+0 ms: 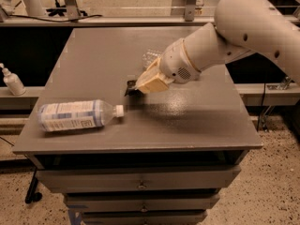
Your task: Move rxbar chocolate near blue plastic bottle
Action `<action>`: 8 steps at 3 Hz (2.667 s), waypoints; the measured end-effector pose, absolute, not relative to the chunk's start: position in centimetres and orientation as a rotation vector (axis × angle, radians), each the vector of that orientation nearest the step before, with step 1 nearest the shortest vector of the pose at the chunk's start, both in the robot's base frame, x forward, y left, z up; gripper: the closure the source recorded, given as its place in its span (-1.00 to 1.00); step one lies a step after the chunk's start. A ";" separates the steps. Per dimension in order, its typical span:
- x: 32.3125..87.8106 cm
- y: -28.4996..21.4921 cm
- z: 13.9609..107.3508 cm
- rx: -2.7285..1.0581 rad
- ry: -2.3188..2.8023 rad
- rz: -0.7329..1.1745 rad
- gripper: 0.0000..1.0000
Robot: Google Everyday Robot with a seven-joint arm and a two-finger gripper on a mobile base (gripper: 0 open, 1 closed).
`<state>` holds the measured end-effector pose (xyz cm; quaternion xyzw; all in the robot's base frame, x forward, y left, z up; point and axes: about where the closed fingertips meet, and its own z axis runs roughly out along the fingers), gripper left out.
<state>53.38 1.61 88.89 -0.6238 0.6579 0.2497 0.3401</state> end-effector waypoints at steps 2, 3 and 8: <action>51.2 0.9 88.5 -1.689 1.703 0.696 0.01; 50.7 0.8 88.4 -1.704 1.699 0.710 -0.46; 52.0 -12.8 95.6 -1.683 1.467 0.207 -1.00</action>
Offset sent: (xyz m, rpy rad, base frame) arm -0.0301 -0.0122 -0.0059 -0.0187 0.0494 0.0835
